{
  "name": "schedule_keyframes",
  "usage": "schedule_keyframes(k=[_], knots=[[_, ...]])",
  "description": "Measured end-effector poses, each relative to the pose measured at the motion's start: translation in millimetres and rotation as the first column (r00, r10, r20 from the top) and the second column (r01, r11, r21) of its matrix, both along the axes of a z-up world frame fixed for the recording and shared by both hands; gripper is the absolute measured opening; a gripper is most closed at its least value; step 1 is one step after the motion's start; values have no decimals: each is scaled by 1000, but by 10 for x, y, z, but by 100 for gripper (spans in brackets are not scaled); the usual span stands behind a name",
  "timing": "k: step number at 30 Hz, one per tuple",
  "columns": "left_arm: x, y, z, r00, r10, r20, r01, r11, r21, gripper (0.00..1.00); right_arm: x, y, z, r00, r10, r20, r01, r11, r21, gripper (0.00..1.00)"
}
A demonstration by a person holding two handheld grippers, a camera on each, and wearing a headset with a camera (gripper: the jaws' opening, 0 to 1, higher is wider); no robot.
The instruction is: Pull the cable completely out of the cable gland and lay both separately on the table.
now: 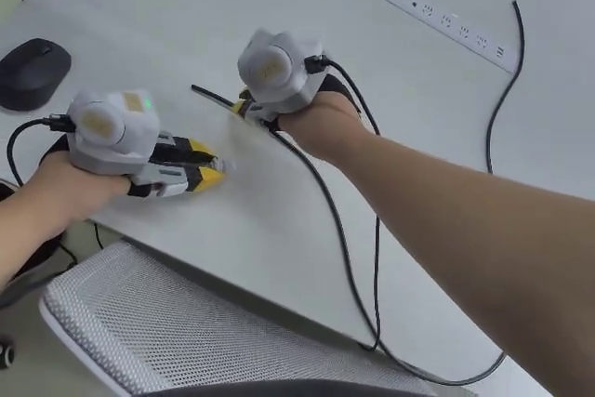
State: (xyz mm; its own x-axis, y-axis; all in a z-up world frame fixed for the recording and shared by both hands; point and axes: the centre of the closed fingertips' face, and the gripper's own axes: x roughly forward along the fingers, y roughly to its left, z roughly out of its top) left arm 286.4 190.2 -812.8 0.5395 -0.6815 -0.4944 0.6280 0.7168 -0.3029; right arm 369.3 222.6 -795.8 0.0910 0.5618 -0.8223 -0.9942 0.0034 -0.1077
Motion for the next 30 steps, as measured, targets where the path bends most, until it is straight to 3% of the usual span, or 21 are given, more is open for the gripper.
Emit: schedule_keyframes(k=[5,12,19,27,30], knots=[[-8,-20,51,1000,2,3,-2,1000,5,22,27,-69,256,998,-57,-8,58,996,62,16],[-9,-29,160,1000,12,15,-12,1000,4,28,34,-327,620,992,-128,-7,128,984,126,23],[-59,-23,322,999,38,10,-38,999,-31,36,-72,-697,858,975,-214,-52,220,957,188,36],[-167,-88,510,999,36,7,-35,998,-50,47,-250,-1088,1107,966,-253,-49,257,932,255,43],[-225,-121,628,1000,23,16,-22,998,-55,48,-326,-1257,1216,959,-279,-54,283,913,293,47]])
